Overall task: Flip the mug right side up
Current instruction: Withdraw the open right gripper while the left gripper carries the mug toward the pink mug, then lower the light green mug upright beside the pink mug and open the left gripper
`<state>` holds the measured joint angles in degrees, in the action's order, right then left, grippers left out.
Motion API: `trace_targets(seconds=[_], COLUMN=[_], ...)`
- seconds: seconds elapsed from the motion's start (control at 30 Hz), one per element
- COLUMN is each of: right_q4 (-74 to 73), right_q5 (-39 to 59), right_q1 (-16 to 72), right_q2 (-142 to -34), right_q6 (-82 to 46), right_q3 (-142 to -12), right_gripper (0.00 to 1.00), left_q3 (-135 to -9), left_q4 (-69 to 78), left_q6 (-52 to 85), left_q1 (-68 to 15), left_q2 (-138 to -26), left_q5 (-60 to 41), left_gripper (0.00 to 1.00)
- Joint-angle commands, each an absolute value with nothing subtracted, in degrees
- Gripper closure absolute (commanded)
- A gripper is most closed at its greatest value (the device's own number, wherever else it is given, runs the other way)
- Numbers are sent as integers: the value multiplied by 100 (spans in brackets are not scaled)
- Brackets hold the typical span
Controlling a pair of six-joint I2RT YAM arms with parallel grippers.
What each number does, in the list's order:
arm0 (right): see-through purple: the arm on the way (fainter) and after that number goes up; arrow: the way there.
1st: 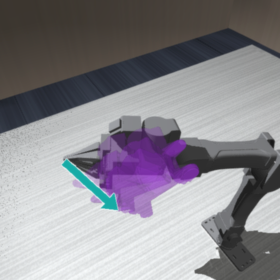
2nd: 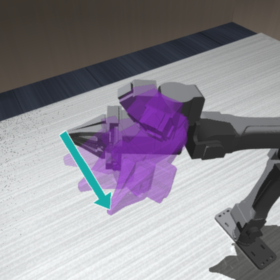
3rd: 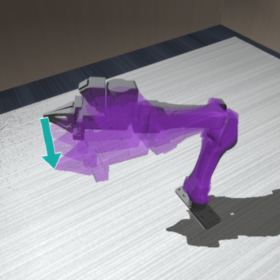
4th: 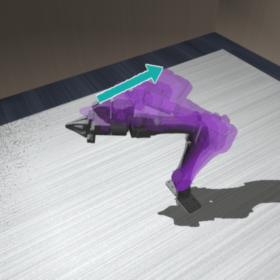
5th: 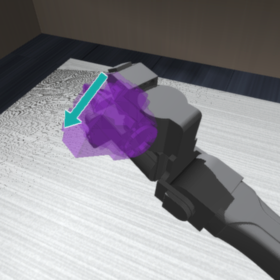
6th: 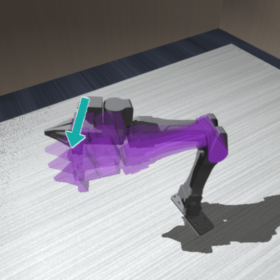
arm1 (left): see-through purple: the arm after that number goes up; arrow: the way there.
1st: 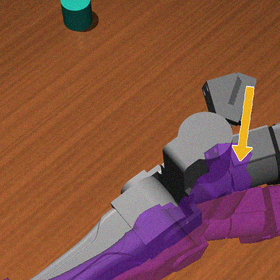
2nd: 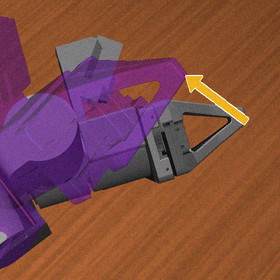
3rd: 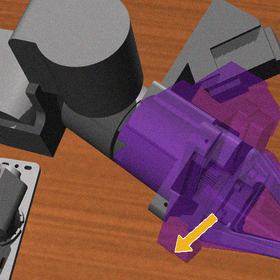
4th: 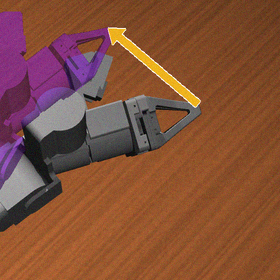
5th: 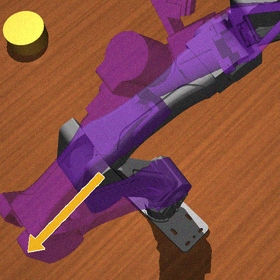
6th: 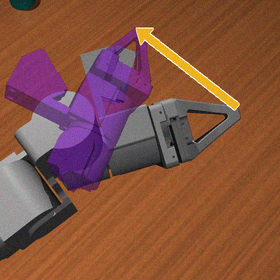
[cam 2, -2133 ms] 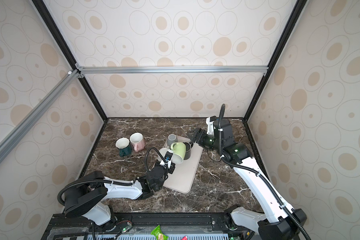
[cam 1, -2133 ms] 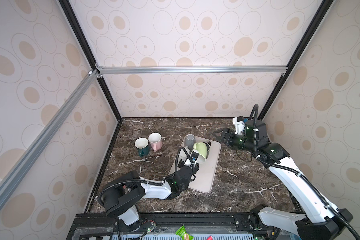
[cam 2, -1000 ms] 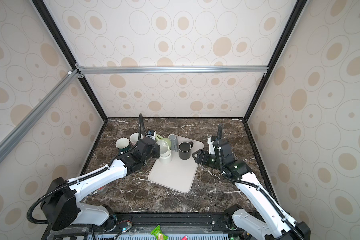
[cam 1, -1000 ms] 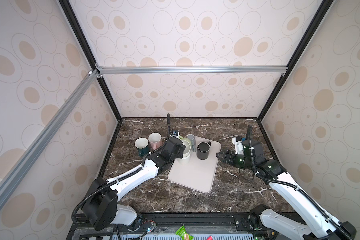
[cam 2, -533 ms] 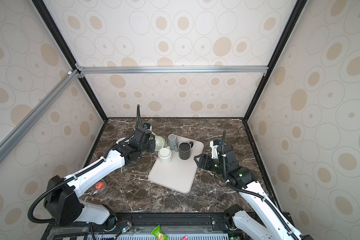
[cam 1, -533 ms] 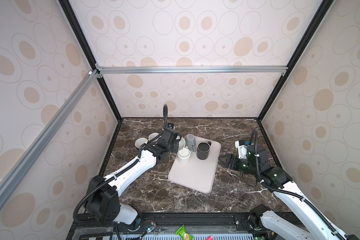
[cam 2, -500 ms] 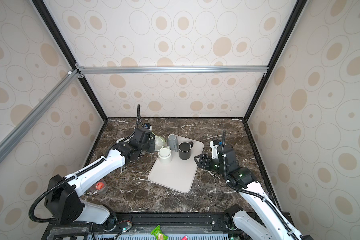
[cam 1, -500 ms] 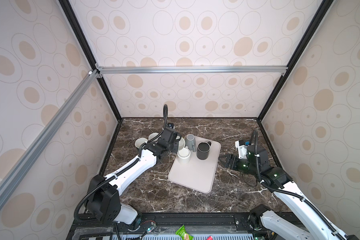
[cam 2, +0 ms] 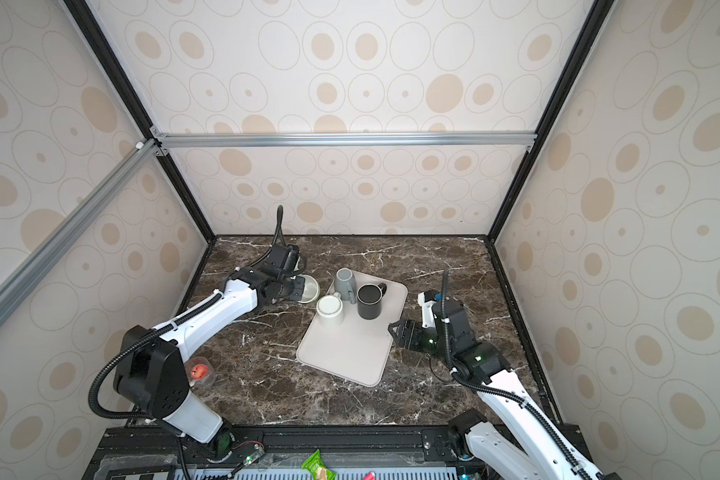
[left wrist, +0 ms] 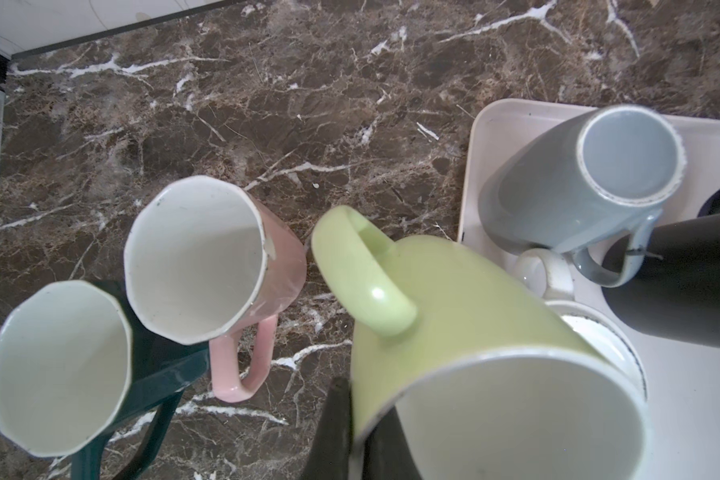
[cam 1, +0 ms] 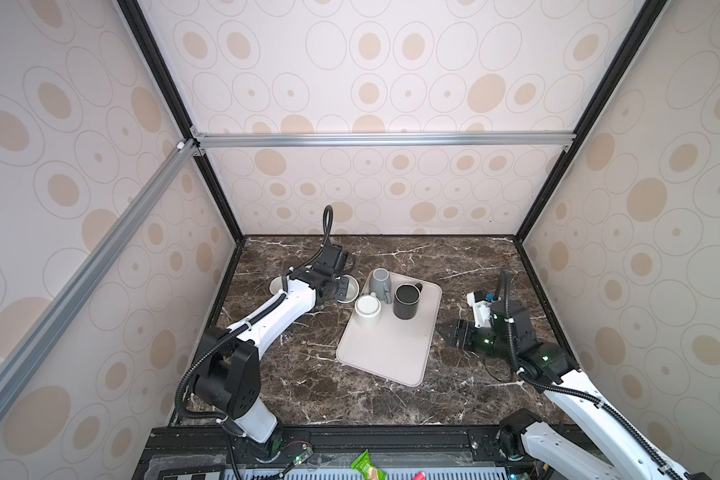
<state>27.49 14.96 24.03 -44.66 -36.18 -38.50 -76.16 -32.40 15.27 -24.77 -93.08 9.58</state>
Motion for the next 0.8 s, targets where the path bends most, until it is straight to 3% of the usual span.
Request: trace_targets(seconds=[0.0,0.43,0.77], right_q4=[2637,2806,2825], right_q5=[1453,1239,1189], right_q1=[2391,2392,2391], right_q2=[-4251,-3940,-3754], right_q6=[-3684,-3714,-3779], right_q3=[-3697,-3311,-2990], right_gripper=[26,26,26], left_q3=[-8220,-9474,-9840], left_q4=[-3162,-3742,-4029], left_q6=[1288,1157,1120], left_q1=[-2270,-2138,-2033], left_q2=[-9383,-10780,-11169], left_q5=[845,526,613], left_gripper=[100,100,100])
